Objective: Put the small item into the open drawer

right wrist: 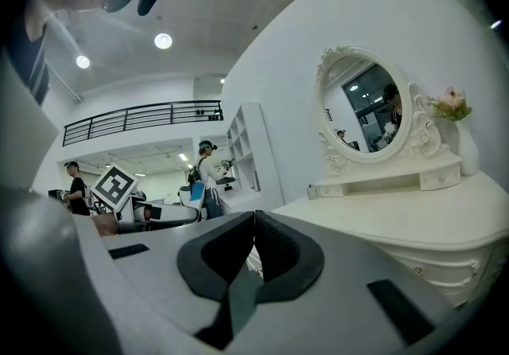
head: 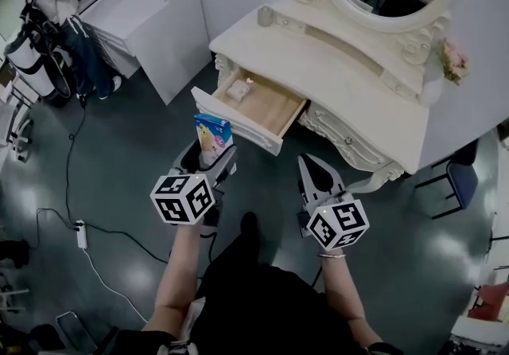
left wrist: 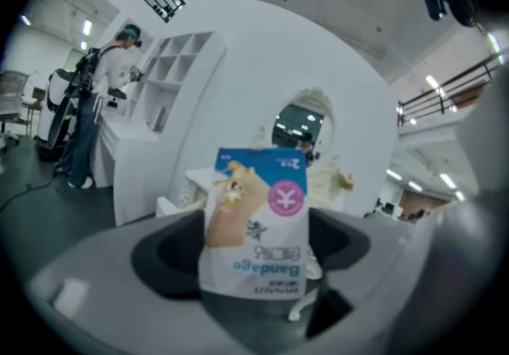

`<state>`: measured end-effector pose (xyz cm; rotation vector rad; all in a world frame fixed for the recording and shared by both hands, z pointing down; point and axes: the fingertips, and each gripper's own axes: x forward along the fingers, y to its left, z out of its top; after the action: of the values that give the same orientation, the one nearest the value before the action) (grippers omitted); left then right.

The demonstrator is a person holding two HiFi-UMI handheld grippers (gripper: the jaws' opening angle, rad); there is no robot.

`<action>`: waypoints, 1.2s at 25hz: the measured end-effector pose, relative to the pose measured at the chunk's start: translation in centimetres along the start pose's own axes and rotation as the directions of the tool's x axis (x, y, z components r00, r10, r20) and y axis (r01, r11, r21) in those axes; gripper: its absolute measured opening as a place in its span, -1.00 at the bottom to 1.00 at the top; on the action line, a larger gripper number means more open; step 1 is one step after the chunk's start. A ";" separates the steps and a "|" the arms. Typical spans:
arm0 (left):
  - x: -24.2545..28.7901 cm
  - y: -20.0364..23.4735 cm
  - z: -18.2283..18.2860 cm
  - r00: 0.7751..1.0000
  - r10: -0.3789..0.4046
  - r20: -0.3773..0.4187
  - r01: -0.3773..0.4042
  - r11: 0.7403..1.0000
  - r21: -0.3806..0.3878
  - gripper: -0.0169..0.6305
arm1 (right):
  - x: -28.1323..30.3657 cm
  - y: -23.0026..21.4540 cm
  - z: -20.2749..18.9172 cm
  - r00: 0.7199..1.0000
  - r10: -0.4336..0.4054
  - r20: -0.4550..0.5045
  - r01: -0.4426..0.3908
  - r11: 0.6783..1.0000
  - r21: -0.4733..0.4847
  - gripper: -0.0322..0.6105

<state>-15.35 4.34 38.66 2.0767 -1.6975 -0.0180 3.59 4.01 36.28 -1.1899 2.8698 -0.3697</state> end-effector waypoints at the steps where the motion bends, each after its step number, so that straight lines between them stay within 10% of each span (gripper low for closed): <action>1: 0.8 0.5 0.5 1.000 0.000 -0.005 0.000 1.000 0.004 0.31 | 0.9 -0.3 0.2 1.000 -0.004 -0.001 0.004 1.000 0.002 -0.89; 30: 19.1 5.6 4.6 0.982 -0.090 -0.165 0.103 0.992 0.071 0.30 | 10.9 -10.9 3.6 0.974 -0.223 0.027 0.223 0.975 0.024 -0.89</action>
<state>-17.33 -15.75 41.67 2.1538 -1.5235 0.1853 3.84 -11.77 36.09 -1.5056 2.7062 -0.3806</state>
